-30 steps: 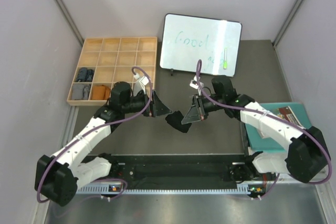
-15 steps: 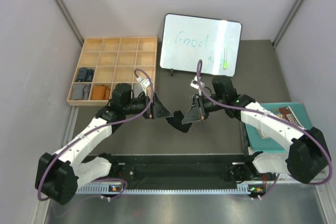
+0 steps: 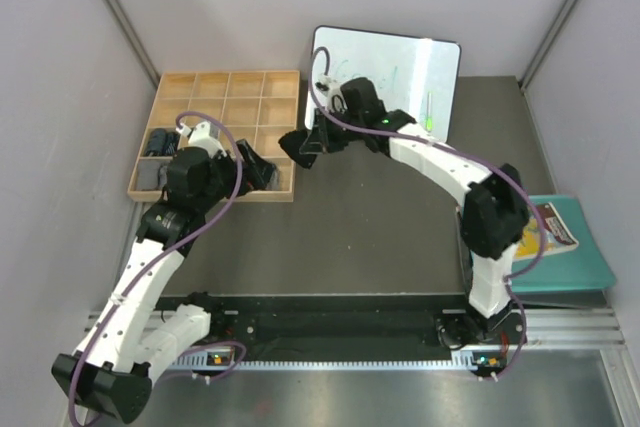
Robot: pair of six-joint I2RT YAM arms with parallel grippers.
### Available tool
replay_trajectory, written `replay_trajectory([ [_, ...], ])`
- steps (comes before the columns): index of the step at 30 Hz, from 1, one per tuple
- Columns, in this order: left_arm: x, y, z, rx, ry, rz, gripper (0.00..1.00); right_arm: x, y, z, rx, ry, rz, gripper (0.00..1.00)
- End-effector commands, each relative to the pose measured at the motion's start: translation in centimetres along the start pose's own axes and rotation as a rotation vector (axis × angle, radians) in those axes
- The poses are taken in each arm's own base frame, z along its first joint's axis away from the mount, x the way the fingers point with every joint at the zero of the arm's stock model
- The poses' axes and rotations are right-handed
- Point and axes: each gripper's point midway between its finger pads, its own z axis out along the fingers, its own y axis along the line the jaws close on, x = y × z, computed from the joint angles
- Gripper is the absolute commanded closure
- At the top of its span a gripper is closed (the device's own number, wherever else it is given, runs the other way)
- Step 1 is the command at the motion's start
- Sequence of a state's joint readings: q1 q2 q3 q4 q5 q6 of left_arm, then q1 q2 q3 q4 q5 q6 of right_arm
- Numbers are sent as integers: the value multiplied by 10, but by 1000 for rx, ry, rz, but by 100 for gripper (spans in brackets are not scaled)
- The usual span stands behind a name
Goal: Roll the underwear
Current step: Place the underwear in the storage box.
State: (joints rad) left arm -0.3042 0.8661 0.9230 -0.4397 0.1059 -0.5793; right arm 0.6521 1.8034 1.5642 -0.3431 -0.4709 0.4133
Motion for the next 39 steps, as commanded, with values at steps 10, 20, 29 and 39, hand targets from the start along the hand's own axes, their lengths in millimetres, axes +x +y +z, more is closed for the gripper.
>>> replay_trajectory([
  [10,-23,43,-5,-215,-74,183,1,-78,-54,127,120,-161,-211,100],
  [20,-10,55,10,-240,-23,211,1,-65,-82,171,129,-146,-275,100],
  [29,0,64,20,-253,1,219,1,-36,-108,198,162,-73,-263,100],
  [39,6,69,23,-259,11,225,1,-37,-114,196,210,-73,-272,88],
])
